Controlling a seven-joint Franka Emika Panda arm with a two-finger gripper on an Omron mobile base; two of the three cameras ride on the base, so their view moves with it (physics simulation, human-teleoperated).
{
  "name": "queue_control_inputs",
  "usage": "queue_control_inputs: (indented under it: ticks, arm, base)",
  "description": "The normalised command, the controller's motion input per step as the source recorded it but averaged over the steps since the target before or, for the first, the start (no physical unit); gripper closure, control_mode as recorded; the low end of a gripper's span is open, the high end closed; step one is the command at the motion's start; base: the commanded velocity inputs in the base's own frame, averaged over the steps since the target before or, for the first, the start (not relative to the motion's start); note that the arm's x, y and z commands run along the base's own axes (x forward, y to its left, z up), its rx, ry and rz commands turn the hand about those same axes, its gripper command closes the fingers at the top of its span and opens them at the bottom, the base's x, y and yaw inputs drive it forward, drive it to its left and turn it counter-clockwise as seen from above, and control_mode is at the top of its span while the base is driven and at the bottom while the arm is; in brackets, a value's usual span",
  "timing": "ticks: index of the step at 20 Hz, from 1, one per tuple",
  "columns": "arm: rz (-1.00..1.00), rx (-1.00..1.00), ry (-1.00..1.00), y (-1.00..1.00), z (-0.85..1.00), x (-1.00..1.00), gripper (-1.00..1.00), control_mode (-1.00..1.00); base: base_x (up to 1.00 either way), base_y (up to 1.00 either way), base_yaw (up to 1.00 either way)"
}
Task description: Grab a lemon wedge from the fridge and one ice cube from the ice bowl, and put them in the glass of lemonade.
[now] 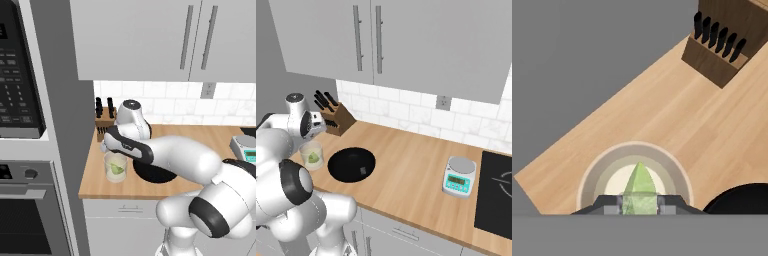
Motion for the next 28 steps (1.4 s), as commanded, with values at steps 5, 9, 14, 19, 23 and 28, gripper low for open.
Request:
queue_control_inputs:
  ticks: [5, 9, 14, 19, 23, 28]
  arm:
    - [0.0, 0.0, 0.0, 0.0, 0.0, 0.0, -1.0, -1.0]
    - [0.0, 0.0, 0.0, 0.0, 0.0, 0.0, -1.0, -1.0]
    - [0.0, 0.0, 0.0, 0.0, 0.0, 0.0, -1.0, -1.0]
    - [0.0, 0.0, 0.0, 0.0, 0.03, -0.02, -1.0, -1.0]
    - [0.0, 0.03, -0.04, -0.05, 0.15, -0.19, -1.0, -1.0]
    - [0.0, 0.09, -0.05, -0.32, 0.11, -0.25, -1.0, -1.0]
  base:
    - [0.0, 0.0, 0.0]
    - [0.0, 0.0, 0.0]
    - [0.0, 0.0, 0.0]
    - [0.0, 0.0, 0.0]
    - [0.0, 0.0, 0.0]
    - [0.0, 0.0, 0.0]
